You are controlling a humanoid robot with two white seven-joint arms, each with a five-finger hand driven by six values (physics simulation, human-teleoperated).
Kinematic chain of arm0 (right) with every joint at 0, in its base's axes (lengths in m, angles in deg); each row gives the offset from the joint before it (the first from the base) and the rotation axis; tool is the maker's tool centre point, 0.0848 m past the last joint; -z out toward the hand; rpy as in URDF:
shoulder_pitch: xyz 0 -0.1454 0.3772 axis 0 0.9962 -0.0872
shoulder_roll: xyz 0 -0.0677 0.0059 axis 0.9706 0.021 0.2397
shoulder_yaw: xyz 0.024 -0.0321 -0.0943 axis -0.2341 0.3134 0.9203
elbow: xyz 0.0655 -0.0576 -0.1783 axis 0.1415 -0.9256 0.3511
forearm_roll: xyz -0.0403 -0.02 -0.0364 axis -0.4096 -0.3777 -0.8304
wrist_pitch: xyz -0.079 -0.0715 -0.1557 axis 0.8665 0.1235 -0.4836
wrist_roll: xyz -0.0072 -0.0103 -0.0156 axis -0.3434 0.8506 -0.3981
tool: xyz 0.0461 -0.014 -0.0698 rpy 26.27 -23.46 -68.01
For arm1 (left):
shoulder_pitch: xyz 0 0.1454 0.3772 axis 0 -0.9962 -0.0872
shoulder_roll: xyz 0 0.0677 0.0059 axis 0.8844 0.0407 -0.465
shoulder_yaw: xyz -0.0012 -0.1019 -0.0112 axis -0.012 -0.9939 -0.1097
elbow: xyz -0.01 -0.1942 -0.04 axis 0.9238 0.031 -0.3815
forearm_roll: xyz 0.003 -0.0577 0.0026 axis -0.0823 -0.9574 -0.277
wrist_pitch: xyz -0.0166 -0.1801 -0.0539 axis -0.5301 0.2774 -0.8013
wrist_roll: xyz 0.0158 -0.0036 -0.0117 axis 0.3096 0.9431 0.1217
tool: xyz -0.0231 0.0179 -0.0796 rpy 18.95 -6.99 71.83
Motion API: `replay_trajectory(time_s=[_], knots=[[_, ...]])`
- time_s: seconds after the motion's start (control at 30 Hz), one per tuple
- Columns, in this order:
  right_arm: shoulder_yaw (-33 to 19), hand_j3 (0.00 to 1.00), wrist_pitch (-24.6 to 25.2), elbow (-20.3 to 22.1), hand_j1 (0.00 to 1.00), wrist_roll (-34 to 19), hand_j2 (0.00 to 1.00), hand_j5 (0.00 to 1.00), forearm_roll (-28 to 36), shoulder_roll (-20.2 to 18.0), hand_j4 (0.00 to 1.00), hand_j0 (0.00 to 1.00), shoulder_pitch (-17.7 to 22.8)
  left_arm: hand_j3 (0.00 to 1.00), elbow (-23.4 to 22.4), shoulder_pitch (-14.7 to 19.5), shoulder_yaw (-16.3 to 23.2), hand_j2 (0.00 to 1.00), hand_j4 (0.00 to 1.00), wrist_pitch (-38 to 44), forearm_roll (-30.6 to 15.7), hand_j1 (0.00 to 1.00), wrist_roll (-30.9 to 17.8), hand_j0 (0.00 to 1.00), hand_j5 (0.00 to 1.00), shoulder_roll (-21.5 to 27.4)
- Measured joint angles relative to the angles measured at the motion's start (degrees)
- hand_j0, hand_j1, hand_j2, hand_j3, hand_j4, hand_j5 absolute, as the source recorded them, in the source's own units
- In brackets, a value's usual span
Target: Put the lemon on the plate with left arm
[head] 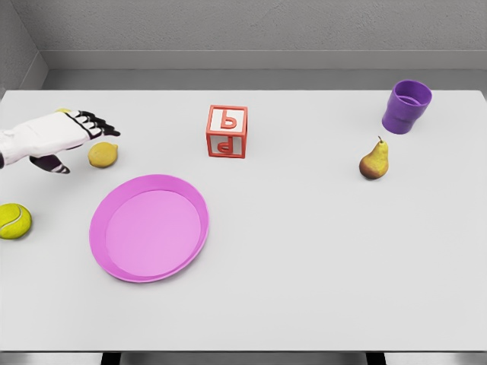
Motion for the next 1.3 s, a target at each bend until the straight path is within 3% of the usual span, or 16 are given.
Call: replay_trajectory(time_s=[0.2, 0.37, 0.63, 0.93, 1.3], knots=[[0.0, 1.00, 0.1, 0.0, 1.00, 0.0, 1.00, 1.00, 0.0, 0.0, 1.00, 1.00, 0.0, 1.00, 0.0, 0.2, 0.3, 1.00, 1.00, 0.0, 0.5, 1.00, 0.0, 1.00, 1.00, -0.5], [0.0, 1.00, 0.1, -0.1, 1.00, 0.0, 1.00, 1.00, 0.0, 0.0, 1.00, 1.00, 0.0, 1.00, -0.6, 2.1, 1.2, 1.00, 1.00, 0.0, 4.2, 1.00, 0.0, 1.00, 1.00, -2.8], [0.0, 1.00, 0.1, -0.2, 1.00, 0.0, 1.00, 1.00, 0.0, 0.0, 1.00, 1.00, 0.0, 1.00, -6.2, 4.0, 1.4, 1.00, 1.00, 0.0, 8.7, 1.00, 0.2, 1.00, 1.00, -6.7], [0.0, 1.00, 0.1, -0.2, 1.00, 0.0, 1.00, 1.00, 0.0, 0.0, 1.00, 1.00, 0.0, 1.00, -11.1, 5.5, 2.7, 1.00, 1.00, 0.0, 10.3, 1.00, -2.7, 1.00, 1.00, -8.7], [0.0, 1.00, 0.1, -0.2, 1.00, 0.0, 1.00, 1.00, 0.0, 0.0, 1.00, 1.00, 0.0, 1.00, -11.7, 6.2, 3.0, 1.00, 1.00, 0.0, 10.4, 1.00, -2.1, 1.00, 1.00, -9.2]])
